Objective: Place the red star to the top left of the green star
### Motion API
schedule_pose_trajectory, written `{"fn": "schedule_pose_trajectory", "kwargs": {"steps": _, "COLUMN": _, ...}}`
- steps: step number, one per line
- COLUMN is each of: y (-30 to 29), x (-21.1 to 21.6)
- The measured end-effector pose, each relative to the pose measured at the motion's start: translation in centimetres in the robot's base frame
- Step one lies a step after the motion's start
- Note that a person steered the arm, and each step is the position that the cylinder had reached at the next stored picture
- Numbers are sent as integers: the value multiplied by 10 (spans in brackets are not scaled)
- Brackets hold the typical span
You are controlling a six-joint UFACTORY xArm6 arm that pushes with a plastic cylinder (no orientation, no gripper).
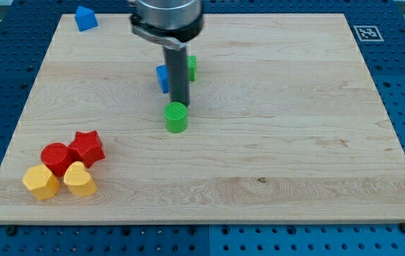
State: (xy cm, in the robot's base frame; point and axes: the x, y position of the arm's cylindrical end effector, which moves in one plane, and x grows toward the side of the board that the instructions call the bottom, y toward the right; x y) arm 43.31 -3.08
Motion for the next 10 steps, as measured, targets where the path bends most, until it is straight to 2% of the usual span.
{"fn": "schedule_pose_trajectory", "kwargs": {"steps": 1, "y": -7, "x": 0}}
{"fn": "schedule_pose_trajectory", "kwargs": {"steps": 3, "y": -143, "x": 1}}
{"fn": "schedule_pose_trajectory", "kwargs": {"steps": 5, "y": -192, "x": 75}}
{"fn": "schedule_pose_trajectory", "kwargs": {"steps": 7, "y": -181, "x": 109}}
{"fn": "schedule_pose_trajectory", "kwargs": {"steps": 10, "y": -115, "x": 100}}
